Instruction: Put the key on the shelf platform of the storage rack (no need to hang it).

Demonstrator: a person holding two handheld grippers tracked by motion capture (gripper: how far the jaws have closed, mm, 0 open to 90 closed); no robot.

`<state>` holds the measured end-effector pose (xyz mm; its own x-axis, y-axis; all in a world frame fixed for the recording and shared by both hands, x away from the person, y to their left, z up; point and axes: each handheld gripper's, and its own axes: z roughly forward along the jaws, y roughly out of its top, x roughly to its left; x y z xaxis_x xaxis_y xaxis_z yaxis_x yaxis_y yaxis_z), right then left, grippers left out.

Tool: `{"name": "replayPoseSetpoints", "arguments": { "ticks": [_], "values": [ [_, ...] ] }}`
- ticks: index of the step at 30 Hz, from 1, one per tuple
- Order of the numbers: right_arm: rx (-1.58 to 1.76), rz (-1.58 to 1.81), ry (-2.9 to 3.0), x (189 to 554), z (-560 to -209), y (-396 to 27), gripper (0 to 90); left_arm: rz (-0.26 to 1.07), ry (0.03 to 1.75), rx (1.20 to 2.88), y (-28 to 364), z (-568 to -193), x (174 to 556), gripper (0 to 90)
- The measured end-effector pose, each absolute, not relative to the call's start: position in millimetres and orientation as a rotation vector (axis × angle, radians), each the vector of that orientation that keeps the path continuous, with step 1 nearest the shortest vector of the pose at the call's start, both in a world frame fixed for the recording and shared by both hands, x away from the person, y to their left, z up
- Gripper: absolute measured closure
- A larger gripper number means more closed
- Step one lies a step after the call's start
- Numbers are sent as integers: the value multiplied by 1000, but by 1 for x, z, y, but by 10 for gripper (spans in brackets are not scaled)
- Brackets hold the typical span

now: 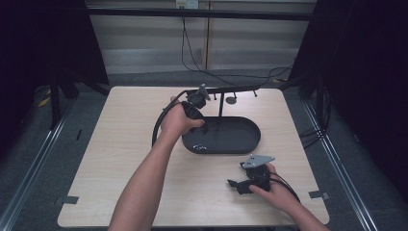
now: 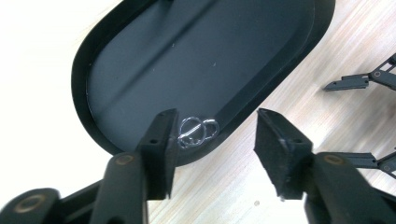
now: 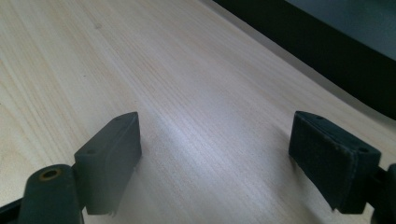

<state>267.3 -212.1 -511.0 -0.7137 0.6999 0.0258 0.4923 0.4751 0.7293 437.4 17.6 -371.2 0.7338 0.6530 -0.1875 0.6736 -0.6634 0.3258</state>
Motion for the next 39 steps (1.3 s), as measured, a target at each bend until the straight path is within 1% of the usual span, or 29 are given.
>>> {"name": "replayPoseSetpoints", "arguments": {
  "ticks": [3, 4, 17, 39],
  "values": [
    [1016, 1077, 2449, 267, -511, -212, 164, -69, 1023, 2554, 20, -372, 437, 445],
    [1015, 1077, 2449, 267, -511, -212, 164, -69, 1023, 2556, 21, -372, 436, 415],
    [1016, 1076, 2449, 267, -511, -212, 164, -50, 1021, 2551, 38, -376, 429, 358],
    [1019, 1076, 2447, 267, -511, -212, 164, -34, 1040, 2538, 67, -381, 419, 335]
  ]
}}
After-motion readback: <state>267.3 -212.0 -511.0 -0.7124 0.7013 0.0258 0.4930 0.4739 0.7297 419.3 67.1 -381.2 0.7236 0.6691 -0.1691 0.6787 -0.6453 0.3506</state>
